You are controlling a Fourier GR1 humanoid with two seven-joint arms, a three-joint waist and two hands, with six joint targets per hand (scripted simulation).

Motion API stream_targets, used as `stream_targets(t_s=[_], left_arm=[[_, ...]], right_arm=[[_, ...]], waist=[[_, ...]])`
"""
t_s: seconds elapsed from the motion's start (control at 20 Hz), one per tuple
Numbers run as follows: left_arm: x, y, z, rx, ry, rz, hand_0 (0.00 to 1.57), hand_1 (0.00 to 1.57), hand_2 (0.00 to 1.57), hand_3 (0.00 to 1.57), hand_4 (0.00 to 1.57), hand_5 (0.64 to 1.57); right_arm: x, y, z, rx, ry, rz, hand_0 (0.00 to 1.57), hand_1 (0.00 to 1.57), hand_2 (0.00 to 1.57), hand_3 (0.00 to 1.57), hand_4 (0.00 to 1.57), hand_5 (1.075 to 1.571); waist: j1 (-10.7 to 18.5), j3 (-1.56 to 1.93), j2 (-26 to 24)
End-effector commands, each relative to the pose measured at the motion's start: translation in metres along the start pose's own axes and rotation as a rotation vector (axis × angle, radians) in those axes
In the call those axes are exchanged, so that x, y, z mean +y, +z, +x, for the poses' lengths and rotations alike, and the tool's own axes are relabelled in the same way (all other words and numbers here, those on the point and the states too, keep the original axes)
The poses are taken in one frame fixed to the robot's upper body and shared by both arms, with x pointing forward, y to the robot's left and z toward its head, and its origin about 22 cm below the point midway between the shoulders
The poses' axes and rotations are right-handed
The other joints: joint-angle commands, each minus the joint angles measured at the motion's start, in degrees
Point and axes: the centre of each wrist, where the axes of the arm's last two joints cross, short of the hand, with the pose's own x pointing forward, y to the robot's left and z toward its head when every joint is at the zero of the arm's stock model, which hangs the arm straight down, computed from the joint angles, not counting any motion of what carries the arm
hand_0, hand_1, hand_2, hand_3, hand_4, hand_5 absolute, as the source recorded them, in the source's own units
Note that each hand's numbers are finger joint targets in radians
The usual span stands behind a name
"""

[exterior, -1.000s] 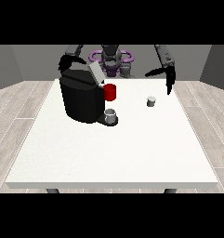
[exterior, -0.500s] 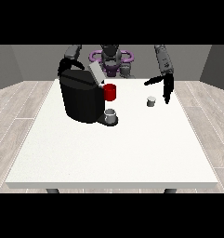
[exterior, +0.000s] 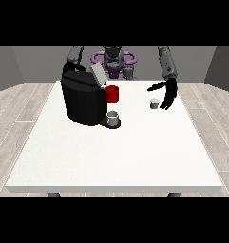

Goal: Insert the coffee pod into the coffee machine and close the lid

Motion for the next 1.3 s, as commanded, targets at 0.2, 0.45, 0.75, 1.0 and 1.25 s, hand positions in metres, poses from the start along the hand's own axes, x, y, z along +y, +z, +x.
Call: stream_targets(t_s=[0.2, 0.45, 0.75, 1.0, 1.25], left_arm=[[0.018, -0.002, -0.005, 0.050, -0.174, -0.011, 0.58, 0.58, 0.72, 0.47, 0.00, 1.571], [0.017, 0.006, -0.025, 0.002, -0.260, 0.022, 0.61, 0.61, 0.75, 0.48, 0.00, 1.571], [0.001, -0.005, -0.017, -0.090, -0.296, 0.122, 0.69, 0.69, 0.85, 0.65, 0.29, 1.571], [-0.013, -0.014, -0.007, -0.046, -0.341, 0.108, 0.92, 0.92, 1.04, 0.83, 0.36, 1.571], [0.008, -0.010, -0.014, -0.012, -0.452, 0.074, 0.97, 0.97, 1.05, 0.79, 0.32, 1.571]], right_arm=[[-0.004, -0.002, -0.010, -0.006, -0.022, 0.006, 0.00, 0.00, 0.00, 0.00, 0.43, 1.571], [-0.014, -0.004, 0.002, -0.008, -0.026, -0.005, 0.00, 0.00, 0.00, 0.00, 0.48, 1.571], [-0.005, -0.006, -0.004, -0.068, -0.031, 0.005, 0.00, 0.00, 0.00, 0.00, 0.52, 1.571], [-0.017, -0.006, -0.007, 0.001, -0.052, 0.002, 0.00, 0.00, 0.00, 0.00, 0.51, 1.571], [0.003, 0.001, -0.011, 0.009, -0.052, -0.006, 0.00, 0.00, 0.00, 0.00, 0.49, 1.571]], waist=[[-0.5, 0.02, 1.3], [-1.3, -0.01, 2.1], [-1.3, -0.02, 5.5], [-1.9, 0.00, 1.2], [-1.6, 0.00, 1.7]])
